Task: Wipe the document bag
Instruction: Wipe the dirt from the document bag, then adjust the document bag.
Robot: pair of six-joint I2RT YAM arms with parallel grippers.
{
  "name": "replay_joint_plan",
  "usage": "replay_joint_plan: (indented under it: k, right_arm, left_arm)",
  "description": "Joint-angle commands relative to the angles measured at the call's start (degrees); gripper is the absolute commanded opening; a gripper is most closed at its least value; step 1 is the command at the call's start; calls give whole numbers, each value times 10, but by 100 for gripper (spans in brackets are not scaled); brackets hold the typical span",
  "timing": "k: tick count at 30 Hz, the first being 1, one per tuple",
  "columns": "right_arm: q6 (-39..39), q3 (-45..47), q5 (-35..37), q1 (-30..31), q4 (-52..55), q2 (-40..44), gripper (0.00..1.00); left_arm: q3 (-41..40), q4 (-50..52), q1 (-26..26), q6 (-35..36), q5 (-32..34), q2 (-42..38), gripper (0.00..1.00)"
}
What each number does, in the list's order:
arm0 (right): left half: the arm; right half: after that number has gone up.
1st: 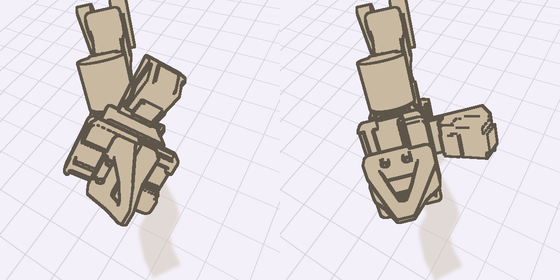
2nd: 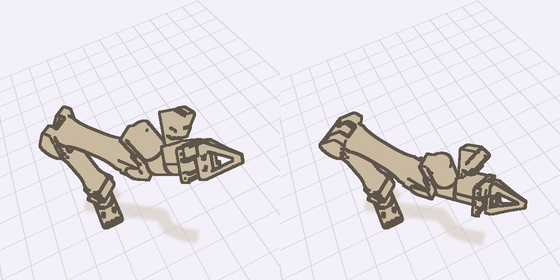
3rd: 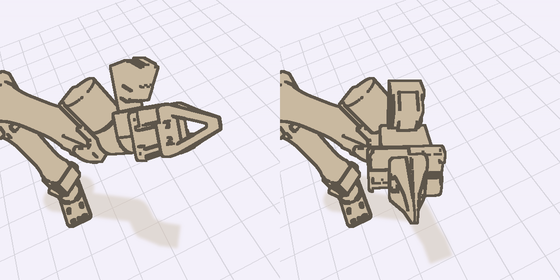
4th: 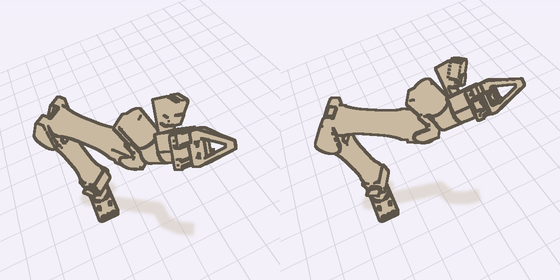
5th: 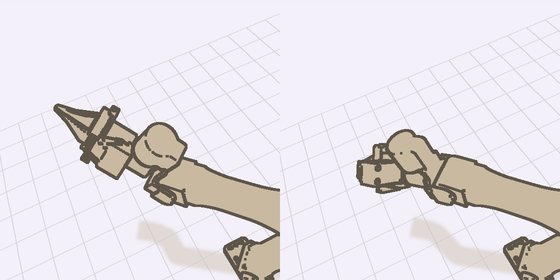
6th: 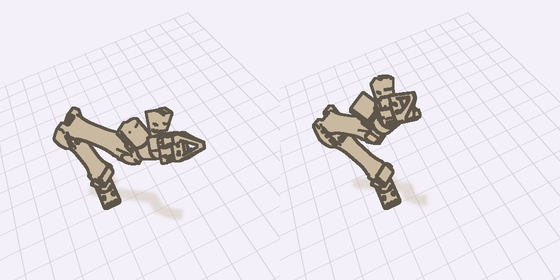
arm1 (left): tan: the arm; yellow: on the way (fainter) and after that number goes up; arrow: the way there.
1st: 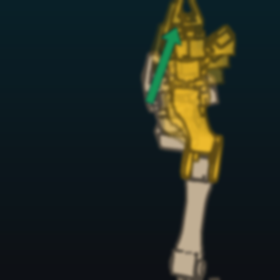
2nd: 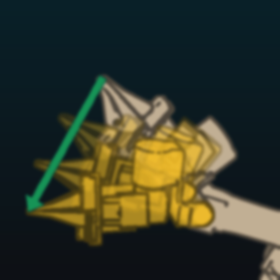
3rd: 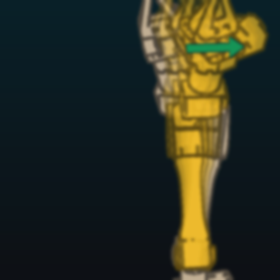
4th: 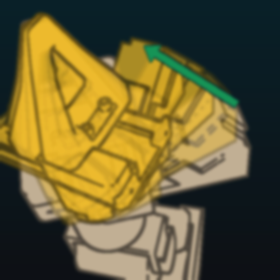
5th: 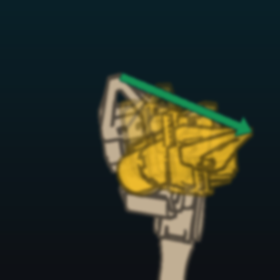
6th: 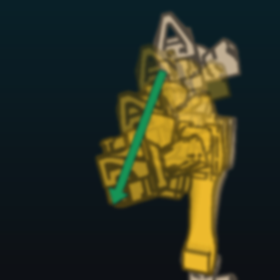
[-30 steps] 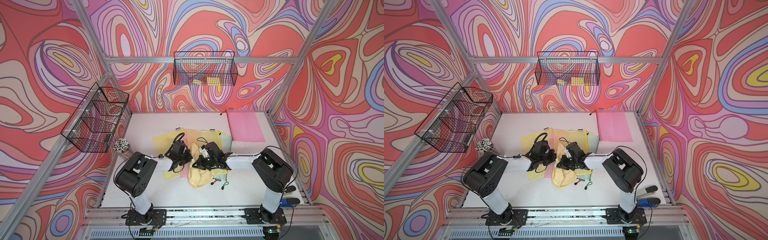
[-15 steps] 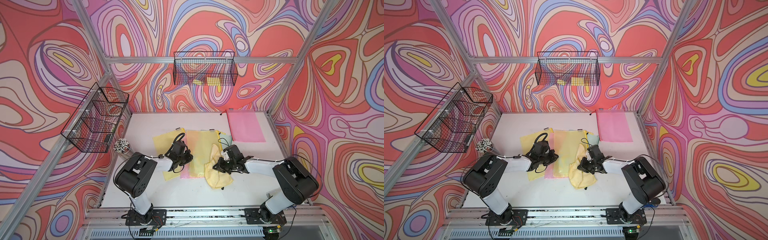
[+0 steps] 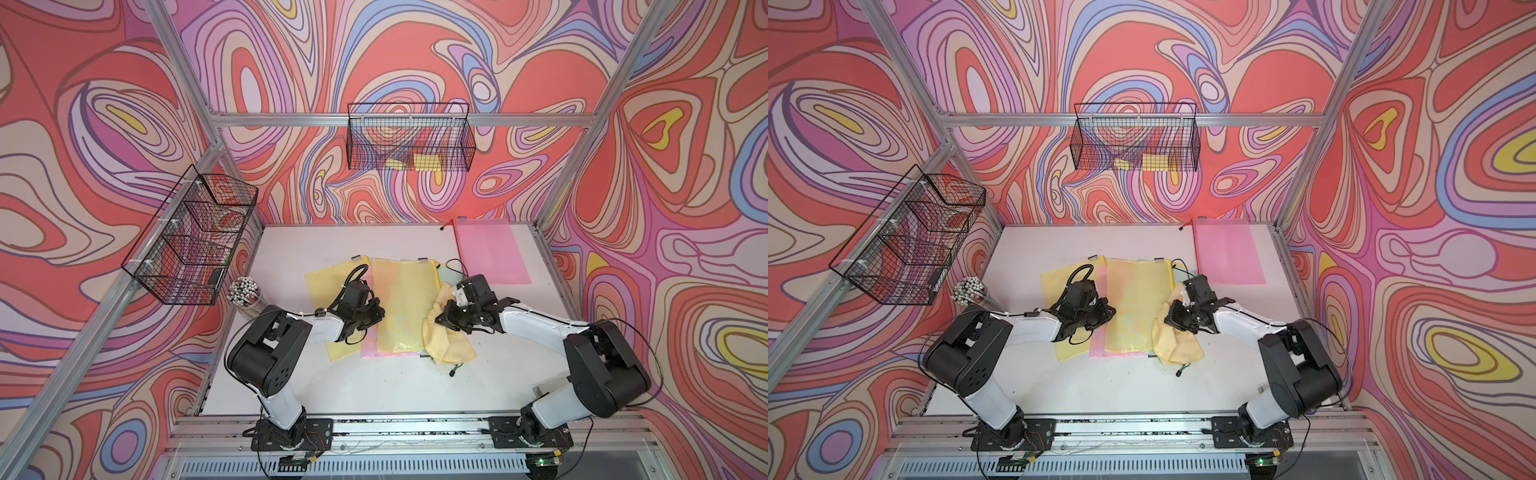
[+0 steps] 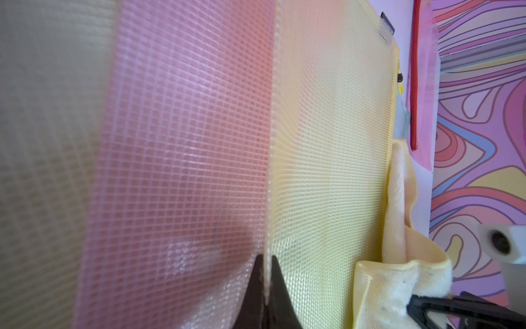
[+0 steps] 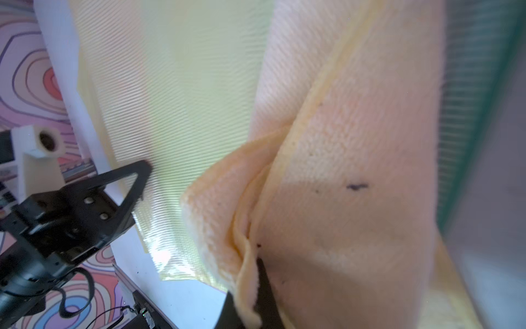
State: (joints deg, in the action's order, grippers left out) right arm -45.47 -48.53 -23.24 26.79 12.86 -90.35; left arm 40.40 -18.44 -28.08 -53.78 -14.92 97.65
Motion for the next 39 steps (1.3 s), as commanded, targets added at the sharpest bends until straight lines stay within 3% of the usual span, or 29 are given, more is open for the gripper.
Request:
replay_joint_plan:
  k: [1,5,9,15,22,26,31,34,39]
  right_arm:
    - [-30,-51,-9,47,-72,-60,0]
    - [-57,-71,-33,58,-135,-143,0]
    - [-45,-65,-27,41,-129,-171,0]
    - [2,8,-17,-60,-79,-93,0]
    - [88,35,3,-181,28,1,0]
    - [91,31,-6,-185,34,17,0]
    - [81,43,-14,-185,15,15,0]
    - [77,50,-23,-185,4,13,0]
    - [73,56,-29,-185,-8,13,0]
  left_arm:
    - [3,7,3,5,-2,-9,0]
    - [2,14,4,7,-1,-16,0]
    - [-1,24,5,11,3,-29,0]
    - [-9,44,14,20,11,-56,0]
    - [-26,80,60,34,-6,-116,0]
    - [-9,192,103,73,7,-212,0]
    - [122,449,115,186,120,-316,0]
    - [205,549,115,233,174,-333,0]
    - [293,614,115,269,175,-314,0]
